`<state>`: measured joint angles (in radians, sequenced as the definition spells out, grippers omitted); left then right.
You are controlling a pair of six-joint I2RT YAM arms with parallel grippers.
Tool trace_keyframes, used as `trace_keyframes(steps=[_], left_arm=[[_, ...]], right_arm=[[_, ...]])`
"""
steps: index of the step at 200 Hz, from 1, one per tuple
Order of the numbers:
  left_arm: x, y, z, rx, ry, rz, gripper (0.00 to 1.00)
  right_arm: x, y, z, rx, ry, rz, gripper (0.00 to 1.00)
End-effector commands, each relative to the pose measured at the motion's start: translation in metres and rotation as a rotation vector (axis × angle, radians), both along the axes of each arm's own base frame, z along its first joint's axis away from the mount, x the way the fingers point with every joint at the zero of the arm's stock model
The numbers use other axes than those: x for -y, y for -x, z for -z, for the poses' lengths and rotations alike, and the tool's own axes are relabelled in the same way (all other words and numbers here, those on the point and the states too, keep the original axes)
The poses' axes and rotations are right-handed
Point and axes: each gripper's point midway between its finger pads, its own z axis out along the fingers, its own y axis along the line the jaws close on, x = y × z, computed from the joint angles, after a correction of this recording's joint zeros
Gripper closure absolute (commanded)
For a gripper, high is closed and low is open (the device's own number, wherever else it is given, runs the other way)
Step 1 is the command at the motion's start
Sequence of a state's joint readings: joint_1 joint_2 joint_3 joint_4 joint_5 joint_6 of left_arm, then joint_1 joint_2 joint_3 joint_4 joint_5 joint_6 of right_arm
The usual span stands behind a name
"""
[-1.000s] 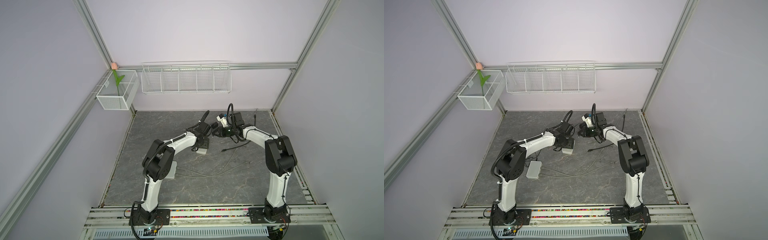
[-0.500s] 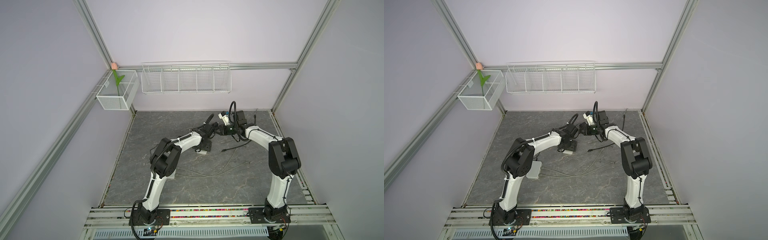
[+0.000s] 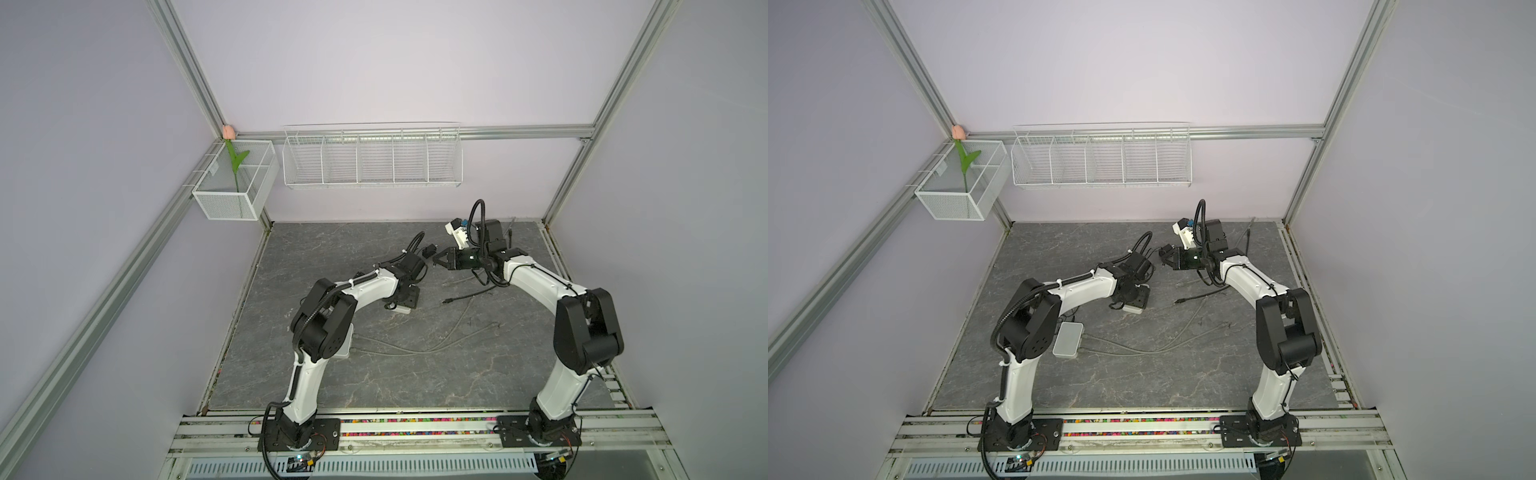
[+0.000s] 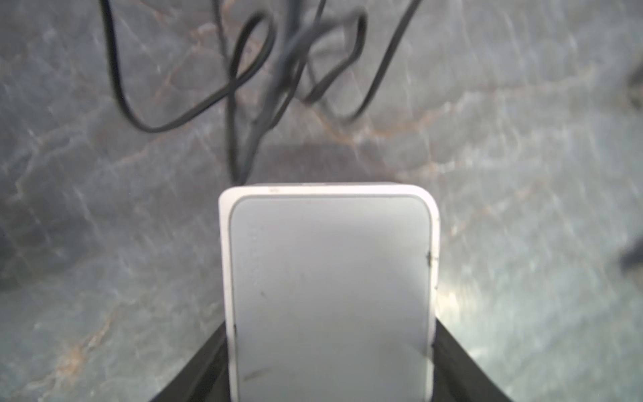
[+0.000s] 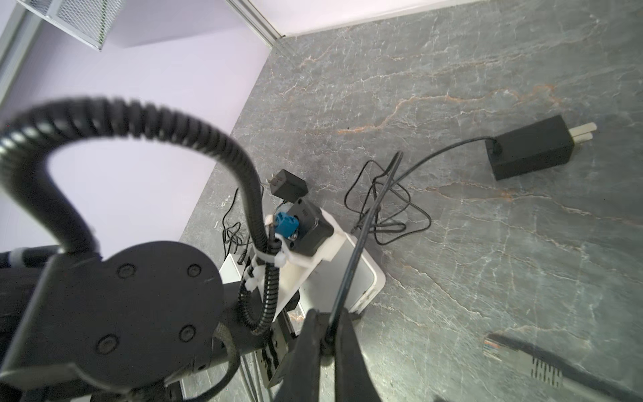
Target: Insert the plug into the switch port
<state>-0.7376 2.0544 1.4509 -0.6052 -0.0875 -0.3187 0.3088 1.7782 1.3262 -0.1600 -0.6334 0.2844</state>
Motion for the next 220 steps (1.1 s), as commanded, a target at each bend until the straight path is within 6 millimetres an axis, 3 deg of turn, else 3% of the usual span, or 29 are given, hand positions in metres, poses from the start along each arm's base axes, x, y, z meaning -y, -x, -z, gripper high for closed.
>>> trace_keyframes(steps=[1, 30, 71, 139, 177, 220], left_arm=[[0.019, 0.022, -0.042, 0.040, 0.192, 0.125, 0.94], [0.031, 0.042, -0.100, 0.187, 0.451, 0.213, 1.00], [0.028, 0.071, -0.141, 0.432, 0.661, 0.343, 1.00], [-0.003, 0.128, -0.178, 0.919, 0.876, 0.528, 1.00], [-0.004, 0.138, -0.180, 0.956, 0.928, 0.564, 1.00], [-0.004, 0.144, -0.186, 0.972, 0.942, 0.589, 1.00]], right_arm=[[0.001, 0.008, -0.019, 0.030, -0.042, -0.020, 0.93], [-0.003, 0.020, -0.033, 0.055, -0.103, -0.042, 0.93], [-0.019, 0.041, -0.047, 0.114, -0.137, -0.077, 0.93], [-0.056, 0.094, -0.060, 0.224, -0.190, -0.188, 0.93], [-0.069, 0.116, -0.064, 0.273, -0.205, -0.215, 0.93], [-0.070, 0.140, -0.072, 0.329, -0.207, -0.226, 0.93]])
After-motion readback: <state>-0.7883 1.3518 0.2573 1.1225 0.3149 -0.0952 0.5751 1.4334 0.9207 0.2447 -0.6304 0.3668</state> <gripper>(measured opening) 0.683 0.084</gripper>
